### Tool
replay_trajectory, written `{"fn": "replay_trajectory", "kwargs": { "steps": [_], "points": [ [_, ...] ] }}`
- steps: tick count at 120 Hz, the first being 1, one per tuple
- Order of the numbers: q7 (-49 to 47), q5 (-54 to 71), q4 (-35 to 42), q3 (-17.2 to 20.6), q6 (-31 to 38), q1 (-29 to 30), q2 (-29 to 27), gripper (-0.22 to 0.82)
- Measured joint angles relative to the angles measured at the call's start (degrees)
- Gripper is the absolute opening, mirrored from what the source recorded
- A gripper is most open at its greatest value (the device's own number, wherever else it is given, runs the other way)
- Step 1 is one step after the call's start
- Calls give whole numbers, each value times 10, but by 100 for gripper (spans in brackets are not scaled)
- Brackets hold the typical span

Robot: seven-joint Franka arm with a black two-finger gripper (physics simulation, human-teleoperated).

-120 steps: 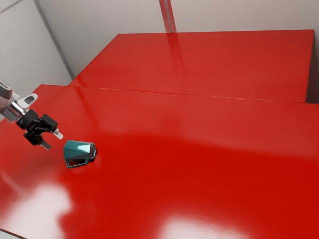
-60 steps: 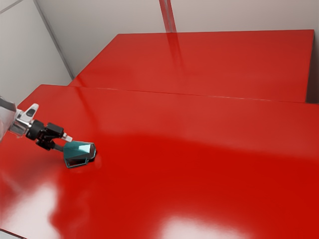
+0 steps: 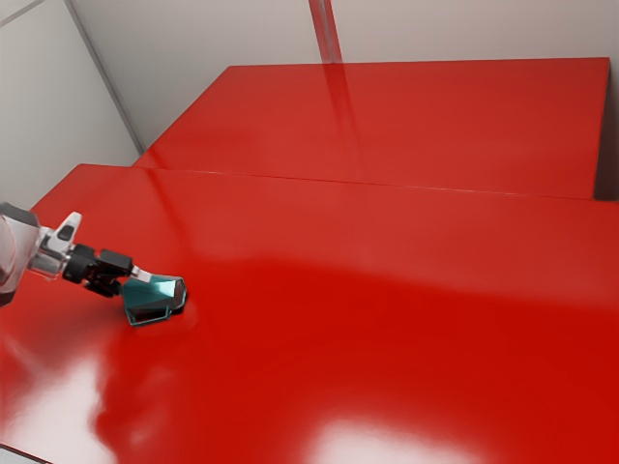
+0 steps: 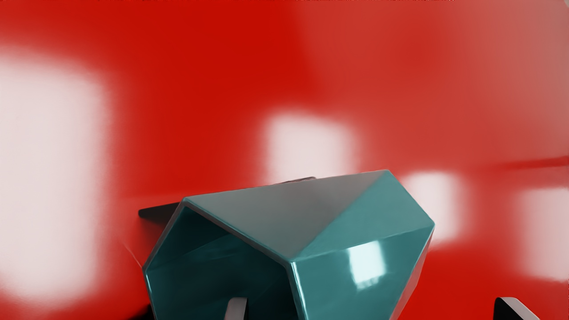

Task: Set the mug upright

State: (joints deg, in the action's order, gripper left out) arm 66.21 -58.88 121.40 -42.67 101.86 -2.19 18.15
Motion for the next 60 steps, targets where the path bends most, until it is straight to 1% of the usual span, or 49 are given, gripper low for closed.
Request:
{"fn": "replay_trajectory", "kwargs": {
  "steps": [10,16,60],
  "points": [
    [9,-9,3,1,-3,-2,1,60],
    [14,-14,6,1,-5,-2,1,58],
    [40,-23,19,1,-7,1,4,24]
  ]
}}
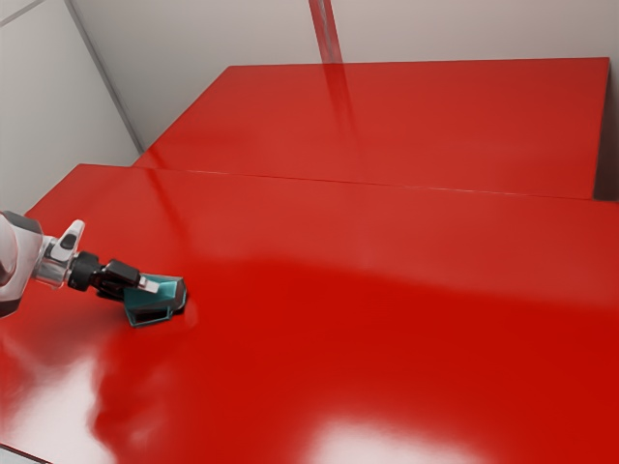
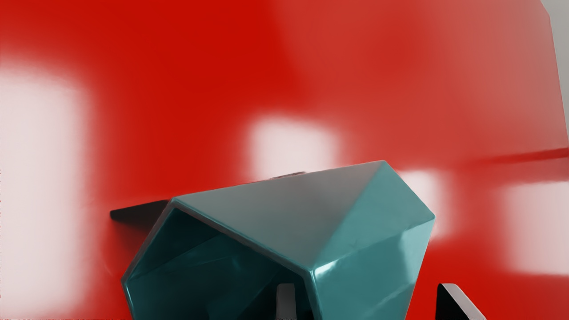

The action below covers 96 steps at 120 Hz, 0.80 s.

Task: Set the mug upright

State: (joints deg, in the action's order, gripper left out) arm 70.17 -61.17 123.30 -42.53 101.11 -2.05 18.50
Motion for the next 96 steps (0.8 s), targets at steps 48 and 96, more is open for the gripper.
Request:
{"fn": "replay_trajectory", "kwargs": {
  "steps": [48,96],
  "points": [
    [14,-12,-9,2,-5,-9,-12,-8],
    [-6,68,-7,53,62,-124,-140,-16]
  ]
}}
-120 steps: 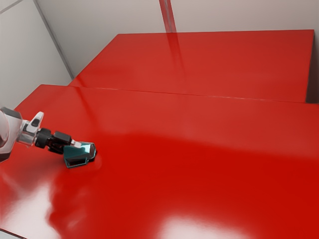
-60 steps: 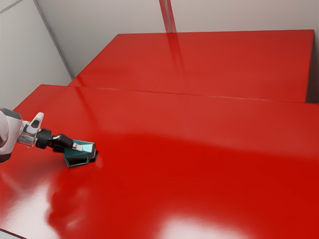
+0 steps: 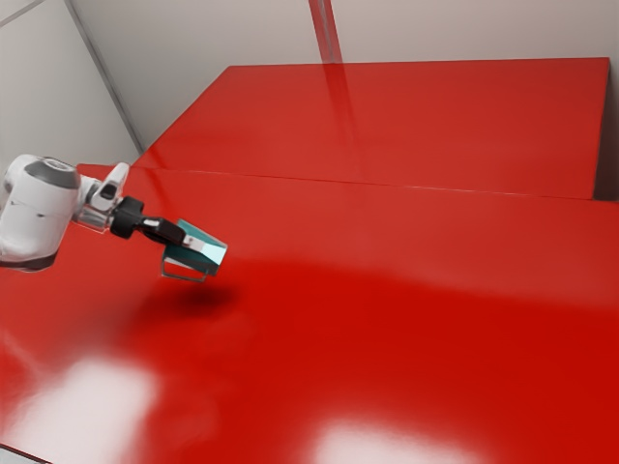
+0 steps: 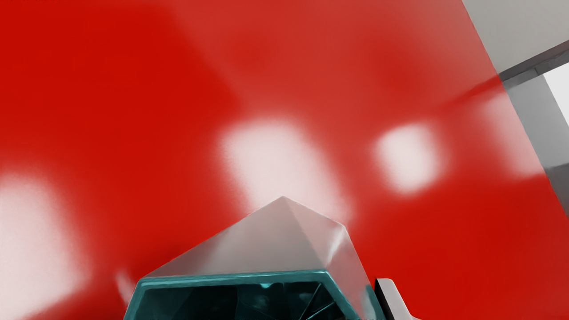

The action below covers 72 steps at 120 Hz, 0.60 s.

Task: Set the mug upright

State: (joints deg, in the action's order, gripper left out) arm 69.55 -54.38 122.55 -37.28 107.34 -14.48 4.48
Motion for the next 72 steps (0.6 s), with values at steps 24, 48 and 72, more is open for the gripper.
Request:
{"fn": "replay_trajectory", "kwargs": {
  "steps": [24,48,72],
  "points": [
    [-57,201,2,101,96,-18,-43,-17],
    [-137,388,2,166,172,-57,-46,-17],
    [-214,486,13,195,219,-120,-32,-17]
  ]
}}
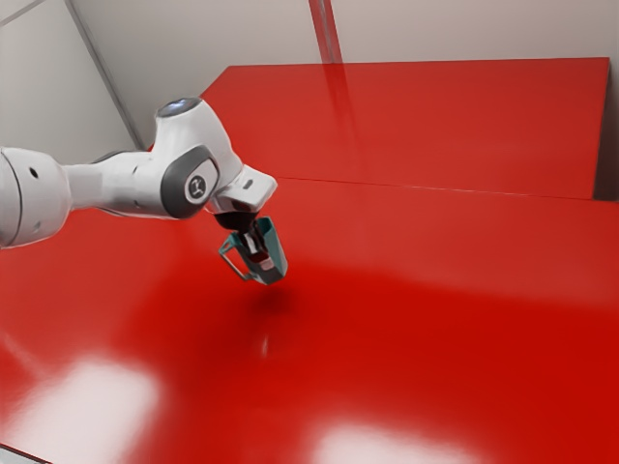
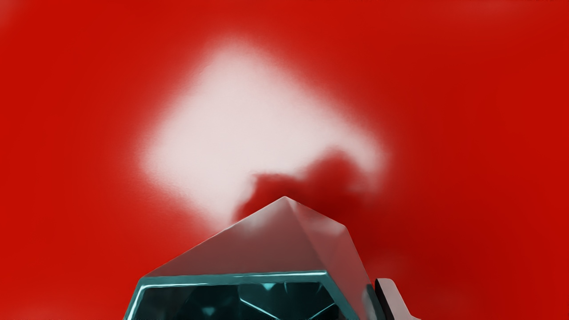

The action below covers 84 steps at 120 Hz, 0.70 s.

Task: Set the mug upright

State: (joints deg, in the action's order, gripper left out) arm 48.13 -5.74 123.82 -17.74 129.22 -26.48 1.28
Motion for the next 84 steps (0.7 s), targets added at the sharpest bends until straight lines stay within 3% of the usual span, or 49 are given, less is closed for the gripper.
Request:
{"fn": "replay_trajectory", "kwargs": {
  "steps": [25,51,69,84],
  "points": [
    [-60,43,22,-3,29,-12,-1,-17],
    [-106,66,48,-5,54,70,-5,-17],
    [-143,112,98,-5,74,127,-44,-17],
    [-180,161,121,-4,84,74,-72,-17]
  ]
}}
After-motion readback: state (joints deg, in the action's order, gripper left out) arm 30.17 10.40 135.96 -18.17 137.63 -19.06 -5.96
